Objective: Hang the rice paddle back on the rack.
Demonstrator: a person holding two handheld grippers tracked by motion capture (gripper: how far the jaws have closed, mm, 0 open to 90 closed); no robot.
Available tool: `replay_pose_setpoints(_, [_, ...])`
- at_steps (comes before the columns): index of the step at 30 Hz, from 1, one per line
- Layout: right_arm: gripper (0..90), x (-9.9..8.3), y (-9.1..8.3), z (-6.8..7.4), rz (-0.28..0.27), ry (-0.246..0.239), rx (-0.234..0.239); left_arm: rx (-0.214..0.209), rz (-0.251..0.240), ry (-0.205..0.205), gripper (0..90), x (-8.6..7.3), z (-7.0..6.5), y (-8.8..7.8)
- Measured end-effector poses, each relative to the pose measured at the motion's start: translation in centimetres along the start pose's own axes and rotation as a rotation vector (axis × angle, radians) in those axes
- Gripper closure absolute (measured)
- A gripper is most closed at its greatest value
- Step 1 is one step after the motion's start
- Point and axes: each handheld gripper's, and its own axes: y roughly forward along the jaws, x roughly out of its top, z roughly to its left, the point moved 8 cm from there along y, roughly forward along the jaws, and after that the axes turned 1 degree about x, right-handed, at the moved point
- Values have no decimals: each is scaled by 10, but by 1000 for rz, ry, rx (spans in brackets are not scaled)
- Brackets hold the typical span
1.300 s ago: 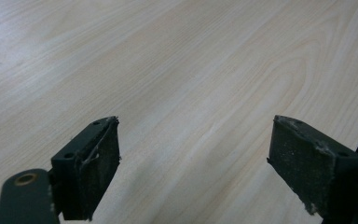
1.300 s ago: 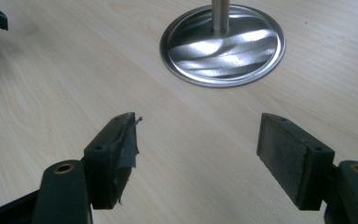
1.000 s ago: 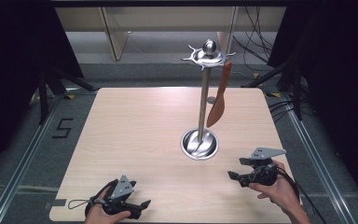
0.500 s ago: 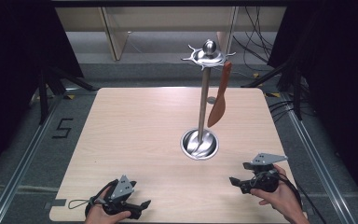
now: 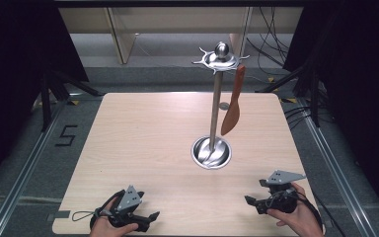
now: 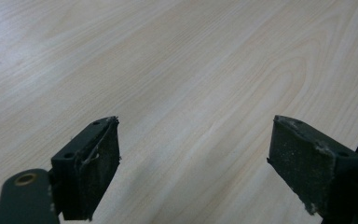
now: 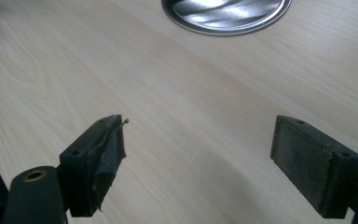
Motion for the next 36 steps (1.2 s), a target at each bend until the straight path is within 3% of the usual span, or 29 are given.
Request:
replay_pose_setpoints(1, [184, 0, 0, 0, 0, 0, 0, 0, 0, 0, 158, 0, 0, 0])
replay_pose_setpoints(2, [184, -3, -1, -2, 11, -51, -16, 0, 1, 1, 158, 0, 0, 0])
replay_pose_setpoints(10, [184, -13, -3, 3, 39, -21, -6, 2, -2, 1, 158, 0, 0, 0])
replay_pose_setpoints(11, [184, -15, -3, 3, 34, -21, -15, 2, -1, -23, 158, 0, -1, 0])
replay_pose_setpoints(15, [184, -18, -4, 3, 40, -34, -17, 1, -1, 1, 158, 0, 0, 0])
replay_pose_setpoints(16, [182, -17, -2, 3, -1, -39, -22, -4, 1, -22, 158, 0, -2, 0])
replay_pose_setpoints(17, [182, -17, -2, 3, -1, -39, -22, -4, 1, -22, 158, 0, -2, 0])
replay_pose_setpoints(18, [182, -19, -6, 4, 36, -18, -18, -4, 2, -23, 158, -1, -2, 0])
replay_pose_setpoints(19, [182, -19, -5, 4, 13, -23, -20, 2, 1, 4, 158, 0, 0, 0])
replay_pose_setpoints(22, [181, -22, -7, 5, 33, -10, -21, -5, 3, -17, 158, -1, -2, 0])
replay_pose_setpoints(25, [182, -22, -6, 1, 26, -39, -27, -4, 2, -27, 158, -1, -2, 0])
replay_pose_setpoints(26, [182, -22, -7, 1, 29, -37, -26, -3, 2, -2, 158, 0, -1, 0])
replay_pose_setpoints(28, [182, -21, -6, 2, 7, -17, -26, 2, 2, 0, 158, 0, 0, 0])
replay_pose_setpoints(29, [181, -23, -6, 0, 39, -48, -3, 2, 1, 1, 158, 0, 0, 0])
replay_pose_setpoints(30, [182, -24, -7, 1, 45, -25, -11, 2, 2, -2, 158, 0, 0, 0])
replay_pose_setpoints(36, [182, -23, -8, 0, 33, -20, -27, 3, 3, 2, 158, 0, 0, 0])
